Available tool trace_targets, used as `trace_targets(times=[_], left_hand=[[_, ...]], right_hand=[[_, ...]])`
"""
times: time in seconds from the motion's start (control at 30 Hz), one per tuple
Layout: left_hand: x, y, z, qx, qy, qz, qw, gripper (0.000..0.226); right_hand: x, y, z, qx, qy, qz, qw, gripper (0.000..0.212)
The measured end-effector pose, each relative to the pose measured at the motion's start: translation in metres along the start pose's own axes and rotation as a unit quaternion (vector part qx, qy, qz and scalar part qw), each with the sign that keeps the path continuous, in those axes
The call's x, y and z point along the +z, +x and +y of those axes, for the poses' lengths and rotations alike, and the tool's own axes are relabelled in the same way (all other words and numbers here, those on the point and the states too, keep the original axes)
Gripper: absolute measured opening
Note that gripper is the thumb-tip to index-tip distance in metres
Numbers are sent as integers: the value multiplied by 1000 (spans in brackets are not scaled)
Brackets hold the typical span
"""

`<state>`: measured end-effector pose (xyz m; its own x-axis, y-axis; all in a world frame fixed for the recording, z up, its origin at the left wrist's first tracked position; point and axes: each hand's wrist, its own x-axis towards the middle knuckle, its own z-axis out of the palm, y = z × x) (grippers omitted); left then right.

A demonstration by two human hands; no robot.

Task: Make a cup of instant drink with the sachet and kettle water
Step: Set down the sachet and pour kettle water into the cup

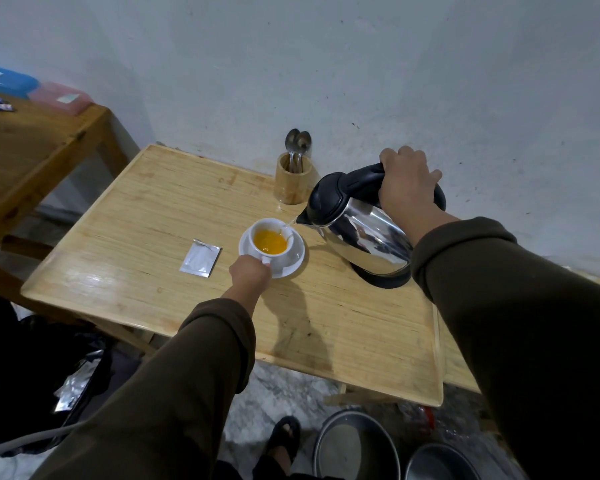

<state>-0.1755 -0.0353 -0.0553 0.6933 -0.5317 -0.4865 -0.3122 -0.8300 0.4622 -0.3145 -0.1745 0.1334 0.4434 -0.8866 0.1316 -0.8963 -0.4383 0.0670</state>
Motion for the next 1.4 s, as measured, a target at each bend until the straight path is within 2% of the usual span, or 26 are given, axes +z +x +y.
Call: trace_targets(times=[0.53,1.1,1.4], left_hand=[[-5,-5,2,12,36,3,999,46],[-8,-11,4,3,7,2,1000,45],[-9,-15,8,-10,5,-2,1000,43]], right_hand=[[-1,-1,-3,1,5,-6,1000,33],[-1,1,0,-2,9,3,1000,33],[5,2,24,58,138,8,989,17]])
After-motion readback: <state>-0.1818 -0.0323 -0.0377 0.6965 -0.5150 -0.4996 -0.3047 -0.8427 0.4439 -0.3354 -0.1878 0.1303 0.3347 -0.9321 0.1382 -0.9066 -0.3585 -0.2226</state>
